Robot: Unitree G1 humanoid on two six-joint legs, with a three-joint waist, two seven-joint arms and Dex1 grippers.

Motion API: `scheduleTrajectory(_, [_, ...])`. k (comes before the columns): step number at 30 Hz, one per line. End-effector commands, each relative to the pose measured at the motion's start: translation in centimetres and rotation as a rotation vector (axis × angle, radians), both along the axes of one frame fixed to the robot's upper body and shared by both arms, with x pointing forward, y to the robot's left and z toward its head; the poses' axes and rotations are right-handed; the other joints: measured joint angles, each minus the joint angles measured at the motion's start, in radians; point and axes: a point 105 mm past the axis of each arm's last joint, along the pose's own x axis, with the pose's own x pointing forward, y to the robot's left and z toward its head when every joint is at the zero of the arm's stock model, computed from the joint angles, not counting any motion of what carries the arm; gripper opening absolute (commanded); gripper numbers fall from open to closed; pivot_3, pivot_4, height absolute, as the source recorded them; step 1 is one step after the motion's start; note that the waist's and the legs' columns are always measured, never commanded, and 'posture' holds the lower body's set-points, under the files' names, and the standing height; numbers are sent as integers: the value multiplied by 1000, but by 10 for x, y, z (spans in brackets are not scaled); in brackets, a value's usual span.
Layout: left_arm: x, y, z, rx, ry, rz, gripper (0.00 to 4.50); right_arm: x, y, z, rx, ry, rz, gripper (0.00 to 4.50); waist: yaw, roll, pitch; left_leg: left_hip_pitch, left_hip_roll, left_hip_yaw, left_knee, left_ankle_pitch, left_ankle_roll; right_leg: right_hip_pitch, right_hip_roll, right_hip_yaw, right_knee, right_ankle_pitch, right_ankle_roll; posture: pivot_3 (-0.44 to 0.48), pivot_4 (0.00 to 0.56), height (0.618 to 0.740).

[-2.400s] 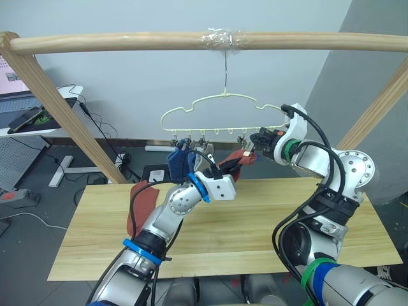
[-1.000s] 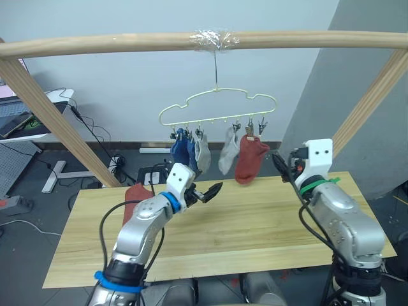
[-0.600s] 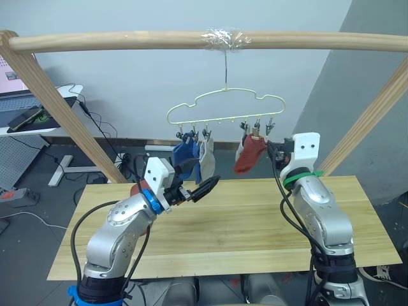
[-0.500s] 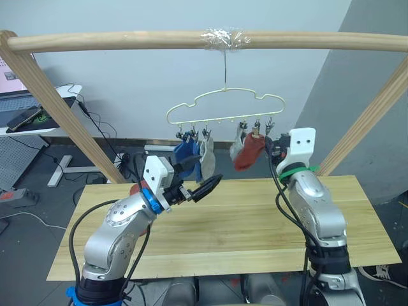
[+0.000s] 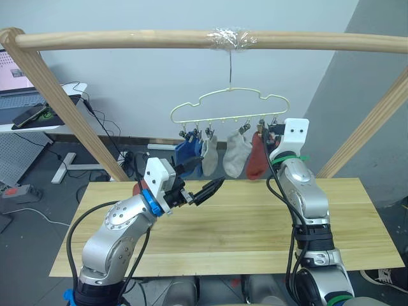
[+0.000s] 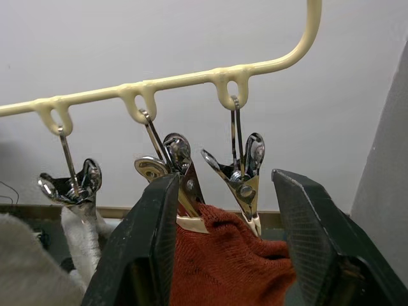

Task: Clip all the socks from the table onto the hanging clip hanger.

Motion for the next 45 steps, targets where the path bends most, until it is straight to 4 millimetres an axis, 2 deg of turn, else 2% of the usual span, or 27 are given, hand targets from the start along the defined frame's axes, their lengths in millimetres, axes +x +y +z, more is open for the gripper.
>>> scheduleTrajectory(1, [-8, -5, 13, -15, -57, -24, 4500, 2, -4, 17, 15, -66, -24, 2398, 0, 0, 0, 0, 0, 0, 0, 0, 0, 0, 0, 0, 0, 0, 0, -6, 109, 740])
scheduleTrajectory(15, [-7, -7, 13, -20, -54, -25, 4500, 3, -5, 19, 5, -76, -20, 2398, 0, 0, 0, 0, 0, 0, 0, 0, 0, 0, 0, 0, 0, 0, 0, -16, 109, 740])
scheduleTrajectory(27, [-10, -8, 25, -76, -66, -48, 4500, 8, 2, 22, 13, -84, -7, 2398, 0, 0, 0, 0, 0, 0, 0, 0, 0, 0, 0, 0, 0, 0, 0, -2, 115, 740])
scheduleTrajectory(45, [-10, -10, 24, -68, -66, -44, 4500, 13, 7, 26, 25, -96, 2, 2398, 0, 0, 0, 0, 0, 0, 0, 0, 0, 0, 0, 0, 1, 0, 0, 1, 119, 740])
